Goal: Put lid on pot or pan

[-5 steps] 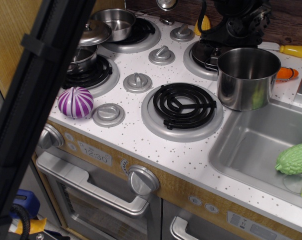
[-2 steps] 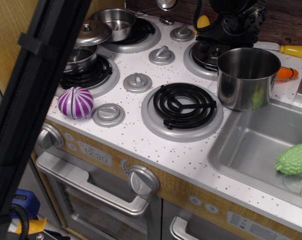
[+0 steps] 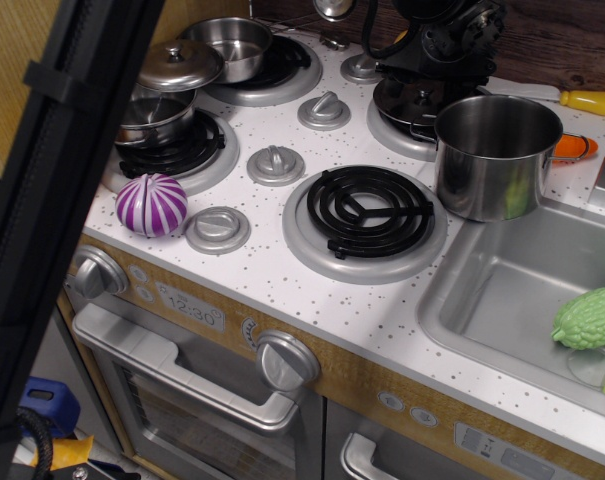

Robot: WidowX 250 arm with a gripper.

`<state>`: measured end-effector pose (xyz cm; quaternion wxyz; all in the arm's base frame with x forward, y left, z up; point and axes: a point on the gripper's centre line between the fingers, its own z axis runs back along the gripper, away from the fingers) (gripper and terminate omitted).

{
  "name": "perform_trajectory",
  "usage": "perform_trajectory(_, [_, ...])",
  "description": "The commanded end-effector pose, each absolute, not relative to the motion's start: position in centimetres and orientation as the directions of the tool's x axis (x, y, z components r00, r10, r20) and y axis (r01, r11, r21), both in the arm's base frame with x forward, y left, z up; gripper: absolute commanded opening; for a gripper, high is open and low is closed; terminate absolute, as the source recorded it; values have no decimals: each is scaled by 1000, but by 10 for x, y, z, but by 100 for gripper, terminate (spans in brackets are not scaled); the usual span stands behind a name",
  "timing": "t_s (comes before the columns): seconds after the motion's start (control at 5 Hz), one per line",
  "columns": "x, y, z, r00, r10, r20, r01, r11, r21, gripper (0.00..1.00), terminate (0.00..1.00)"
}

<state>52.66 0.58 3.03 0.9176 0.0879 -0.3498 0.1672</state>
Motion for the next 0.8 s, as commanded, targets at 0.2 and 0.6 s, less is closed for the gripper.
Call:
perform_trajectory(0.2, [539,13,46,664,257,702,-377,926,16,0,0])
perform_trajectory(0.6, [531,9,56,663,253,705,-393,919,39,0,0])
